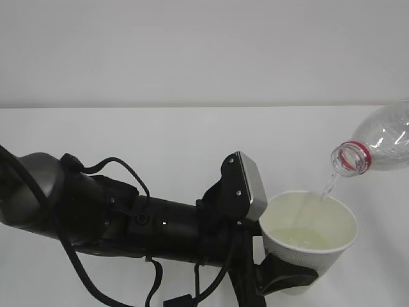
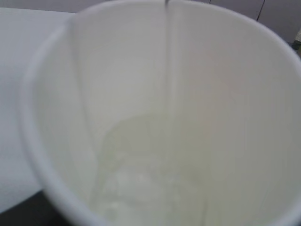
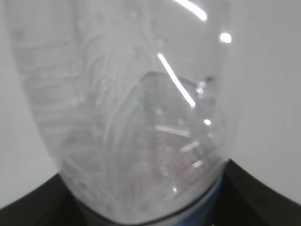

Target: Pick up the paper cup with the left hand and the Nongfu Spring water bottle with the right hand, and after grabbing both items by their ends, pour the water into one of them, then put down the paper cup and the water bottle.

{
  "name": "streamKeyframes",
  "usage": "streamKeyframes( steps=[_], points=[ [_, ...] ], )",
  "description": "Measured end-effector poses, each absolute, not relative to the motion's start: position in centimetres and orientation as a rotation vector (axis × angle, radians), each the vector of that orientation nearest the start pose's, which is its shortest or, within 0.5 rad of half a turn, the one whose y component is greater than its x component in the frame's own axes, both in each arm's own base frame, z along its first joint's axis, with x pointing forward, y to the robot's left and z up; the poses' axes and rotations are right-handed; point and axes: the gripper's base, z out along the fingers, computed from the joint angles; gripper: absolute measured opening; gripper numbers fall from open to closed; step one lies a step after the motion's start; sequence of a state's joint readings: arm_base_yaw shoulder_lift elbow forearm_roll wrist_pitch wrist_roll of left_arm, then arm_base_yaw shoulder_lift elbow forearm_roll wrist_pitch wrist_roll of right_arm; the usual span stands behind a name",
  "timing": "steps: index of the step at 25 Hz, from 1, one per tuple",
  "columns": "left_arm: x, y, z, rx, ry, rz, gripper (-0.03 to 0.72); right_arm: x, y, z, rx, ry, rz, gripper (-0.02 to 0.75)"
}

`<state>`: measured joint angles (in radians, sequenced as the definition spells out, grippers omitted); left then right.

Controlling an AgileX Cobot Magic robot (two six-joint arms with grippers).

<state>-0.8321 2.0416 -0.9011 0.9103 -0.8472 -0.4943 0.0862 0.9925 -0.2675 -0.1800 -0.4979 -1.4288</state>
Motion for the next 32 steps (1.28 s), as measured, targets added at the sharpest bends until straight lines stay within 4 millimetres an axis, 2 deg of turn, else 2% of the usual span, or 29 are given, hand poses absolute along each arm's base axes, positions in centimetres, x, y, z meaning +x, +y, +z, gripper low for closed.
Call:
streamKeyframes(
  steps=[32],
  points=[
    [21.06, -31.11, 11.83, 1.378, 1.553, -1.024, 0.493, 18.09, 2.33, 23.6, -1.399, 1.174, -1.022, 0.49]
  ],
)
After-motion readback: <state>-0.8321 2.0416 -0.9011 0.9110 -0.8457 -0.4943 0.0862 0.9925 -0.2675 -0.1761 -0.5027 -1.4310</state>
